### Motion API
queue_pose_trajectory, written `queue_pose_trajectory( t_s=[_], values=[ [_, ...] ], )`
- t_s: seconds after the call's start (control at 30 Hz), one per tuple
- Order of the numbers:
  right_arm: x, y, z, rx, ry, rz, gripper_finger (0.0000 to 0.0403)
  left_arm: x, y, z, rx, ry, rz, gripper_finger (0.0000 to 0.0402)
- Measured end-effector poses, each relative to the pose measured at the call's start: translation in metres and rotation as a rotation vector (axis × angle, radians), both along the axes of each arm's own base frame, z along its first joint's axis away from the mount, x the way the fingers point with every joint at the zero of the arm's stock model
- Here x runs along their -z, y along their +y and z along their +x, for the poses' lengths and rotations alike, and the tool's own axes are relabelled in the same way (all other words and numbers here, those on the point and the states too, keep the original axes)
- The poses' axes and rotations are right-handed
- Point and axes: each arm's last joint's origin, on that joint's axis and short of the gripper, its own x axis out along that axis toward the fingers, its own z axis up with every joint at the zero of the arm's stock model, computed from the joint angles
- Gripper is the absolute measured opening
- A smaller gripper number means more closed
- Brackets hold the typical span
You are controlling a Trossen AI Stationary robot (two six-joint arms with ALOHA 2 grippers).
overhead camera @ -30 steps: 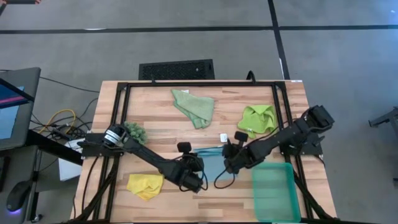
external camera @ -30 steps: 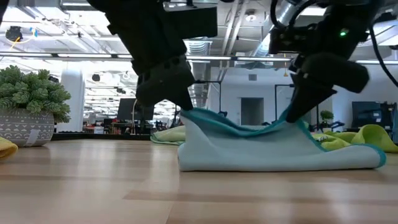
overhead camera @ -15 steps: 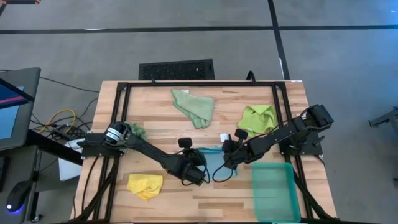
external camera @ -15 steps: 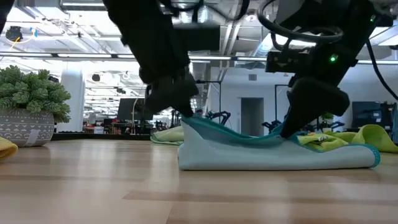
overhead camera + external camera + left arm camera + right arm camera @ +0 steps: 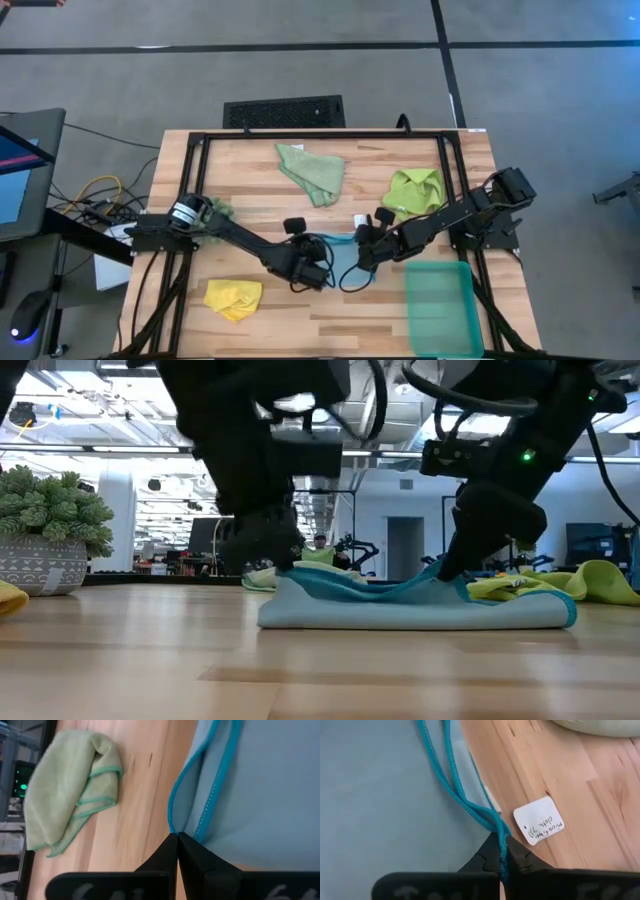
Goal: Fold microfiber towels
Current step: Fold the blue microfiber cloth
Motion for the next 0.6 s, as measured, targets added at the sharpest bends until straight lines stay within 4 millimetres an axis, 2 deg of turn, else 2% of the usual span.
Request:
queue_pose_trajectory(
  t_s=[0.17,0.3,0.47,0.6],
  values=[
    [-0.008,0.004,0.004,-0.011,0.007,-0.003,0.0016,-0.018,-0.011,0.001,0.024,0.009,-0.003,0.0000],
    [-0.019,0.010,0.005,-0.031,0.000,-0.005,0.0013,-0.028,-0.016,0.002,0.039,0.044,-0.079,0.0000],
    [-0.021,0.008,0.005,-0.015,0.005,-0.003,0.0015,-0.021,-0.005,0.003,0.030,0.065,-0.072,0.0000],
    [-0.014,0.000,0.001,0.036,0.032,-0.003,0.0013,-0.011,0.007,0.002,-0.004,0.054,-0.044,0.0000]
  ],
)
